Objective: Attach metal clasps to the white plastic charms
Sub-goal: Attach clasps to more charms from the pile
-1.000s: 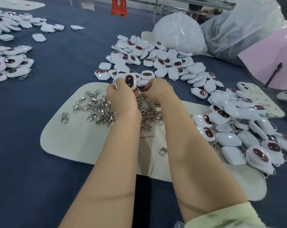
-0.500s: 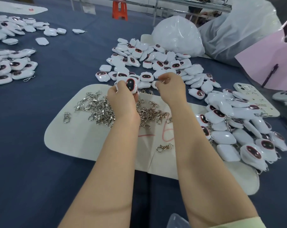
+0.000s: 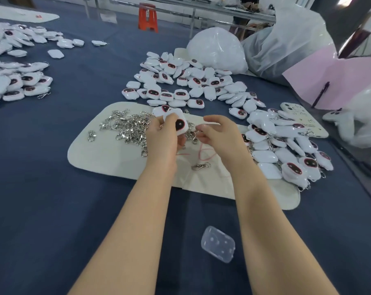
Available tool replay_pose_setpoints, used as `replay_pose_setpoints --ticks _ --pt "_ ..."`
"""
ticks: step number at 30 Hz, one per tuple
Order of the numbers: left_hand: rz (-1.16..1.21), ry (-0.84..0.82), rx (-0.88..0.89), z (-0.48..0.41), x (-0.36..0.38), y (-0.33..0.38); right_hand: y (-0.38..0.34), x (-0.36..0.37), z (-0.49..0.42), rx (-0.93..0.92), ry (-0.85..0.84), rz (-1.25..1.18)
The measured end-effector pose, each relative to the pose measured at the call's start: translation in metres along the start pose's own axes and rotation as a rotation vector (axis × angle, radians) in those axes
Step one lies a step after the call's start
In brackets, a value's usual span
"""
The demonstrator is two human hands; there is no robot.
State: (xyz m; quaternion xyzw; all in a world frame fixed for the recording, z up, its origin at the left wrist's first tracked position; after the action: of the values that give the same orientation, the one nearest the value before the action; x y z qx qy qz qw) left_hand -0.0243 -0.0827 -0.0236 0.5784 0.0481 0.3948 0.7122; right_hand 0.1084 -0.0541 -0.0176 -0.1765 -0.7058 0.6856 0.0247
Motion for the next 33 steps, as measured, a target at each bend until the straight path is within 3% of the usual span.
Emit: replay_pose_setpoints --ticks 9,20,33 --pt "-0.052 -0.113 0.081 0.0 0.005 -0.009 0.006 -0.004 0.016 -0.129 0.136 0.001" --pt "-0.372 -0.097 0.406 0.002 0.004 -0.008 0.001 0.002 0.019 -0.116 0.165 -0.232" --pt "-0.516 -0.258 0.465 0.009 0.016 -0.011 -0.003 0.008 0.019 -0.104 0.11 -0.419"
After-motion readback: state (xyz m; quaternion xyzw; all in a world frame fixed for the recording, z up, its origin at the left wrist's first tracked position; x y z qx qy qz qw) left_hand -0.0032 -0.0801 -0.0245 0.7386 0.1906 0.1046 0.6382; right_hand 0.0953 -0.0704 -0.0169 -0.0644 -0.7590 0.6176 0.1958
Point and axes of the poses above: each hand's wrist, its own z-axis away from the middle knuckle, its own x-axis out of the palm, y = z × x, the point moved 4 cm from there along -z, towards the middle knuckle, and after that the axes turned 14 degrees about y, right-handed, at the moved point
